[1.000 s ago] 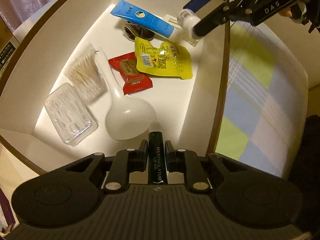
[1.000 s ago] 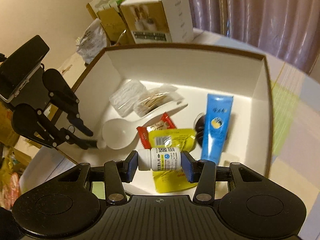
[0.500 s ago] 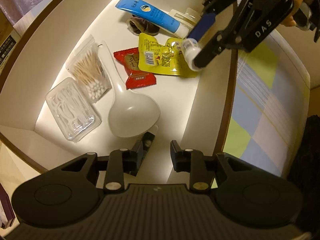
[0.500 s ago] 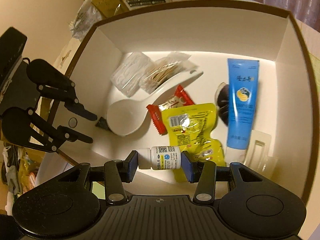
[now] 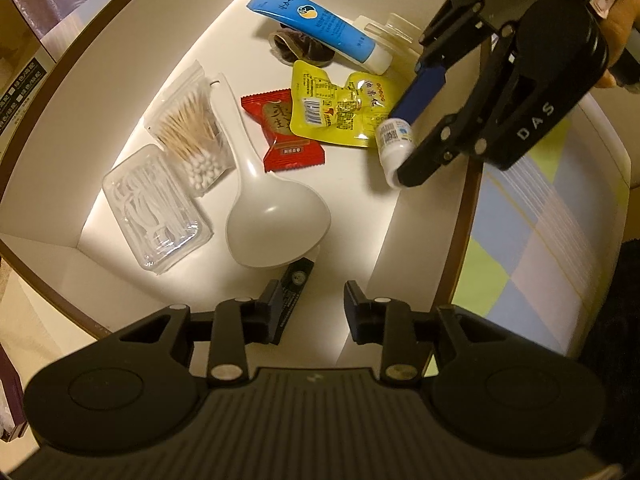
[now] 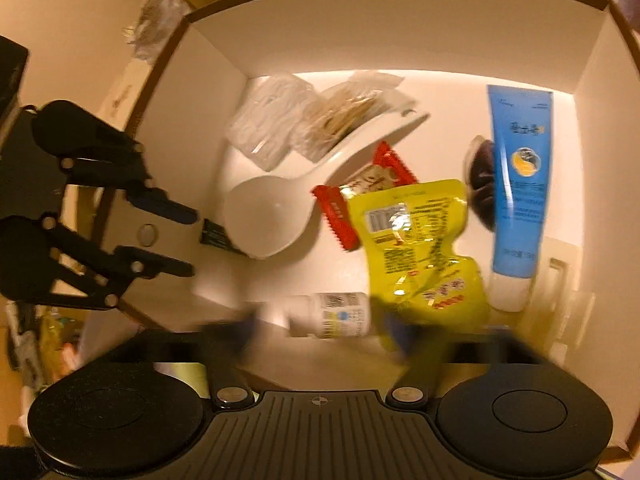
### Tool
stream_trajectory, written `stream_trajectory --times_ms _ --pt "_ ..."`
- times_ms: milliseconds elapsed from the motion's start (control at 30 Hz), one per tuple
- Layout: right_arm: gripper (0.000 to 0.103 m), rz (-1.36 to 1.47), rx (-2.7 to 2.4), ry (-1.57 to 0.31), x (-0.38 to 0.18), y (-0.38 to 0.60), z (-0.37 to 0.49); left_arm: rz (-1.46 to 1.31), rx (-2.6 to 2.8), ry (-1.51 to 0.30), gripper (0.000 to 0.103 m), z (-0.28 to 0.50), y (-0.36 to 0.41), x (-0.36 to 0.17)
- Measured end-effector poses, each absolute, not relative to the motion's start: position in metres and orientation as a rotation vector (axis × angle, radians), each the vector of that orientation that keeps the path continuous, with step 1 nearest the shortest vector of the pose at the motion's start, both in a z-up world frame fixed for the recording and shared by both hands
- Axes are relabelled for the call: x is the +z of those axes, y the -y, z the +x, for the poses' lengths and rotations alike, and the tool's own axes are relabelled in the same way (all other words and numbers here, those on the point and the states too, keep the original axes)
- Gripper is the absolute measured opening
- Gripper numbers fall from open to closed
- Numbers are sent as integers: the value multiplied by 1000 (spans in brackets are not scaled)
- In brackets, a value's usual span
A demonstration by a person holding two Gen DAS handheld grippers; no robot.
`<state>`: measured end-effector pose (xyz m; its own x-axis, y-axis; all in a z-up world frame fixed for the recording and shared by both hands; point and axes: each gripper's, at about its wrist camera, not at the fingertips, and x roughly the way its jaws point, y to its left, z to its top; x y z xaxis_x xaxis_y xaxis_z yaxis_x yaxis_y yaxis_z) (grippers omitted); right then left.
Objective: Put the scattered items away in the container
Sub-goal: 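Open both tools inside the box, releasing the bottle and lip balm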
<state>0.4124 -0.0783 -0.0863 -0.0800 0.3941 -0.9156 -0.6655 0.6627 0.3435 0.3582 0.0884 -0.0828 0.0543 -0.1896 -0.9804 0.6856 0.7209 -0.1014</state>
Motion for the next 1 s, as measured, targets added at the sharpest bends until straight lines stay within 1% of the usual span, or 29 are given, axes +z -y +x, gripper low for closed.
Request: stream_trajectory --times_ms 333,433,533,600,667,733,800,833,867,1000 --pt "99 -248 850 -1414 -79 82 412 440 -676 -1357 31 356 -89 -79" --pt "99 -254 839 -1400 -73 84 410 445 -662 -1353 36 355 -88 -78" --pt "99 -266 823 -1378 -67 87 409 448 -653 -1350 38 354 -87 -76" --pt "99 -268 817 -1363 -63 90 408 448 -642 -1345 42 353 -87 -75" --pt "99 -265 811 -1348 -58 93 406 450 -632 -1337 50 351 -86 -72" --pt "99 -263 809 -1329 -52 96 403 448 -617 -1328 53 351 -86 -70" --pt "99 -267 801 -1308 -46 99 401 443 -608 -1321 54 350 -85 -67" --pt "99 -268 798 -1300 -44 100 399 440 -605 -1316 56 349 -84 -65" --pt "99 -267 795 -1293 -41 101 398 439 -600 -1309 61 348 -84 -63" --pt "99 -263 792 -1265 -32 106 392 441 -580 -1285 62 345 -82 -53"
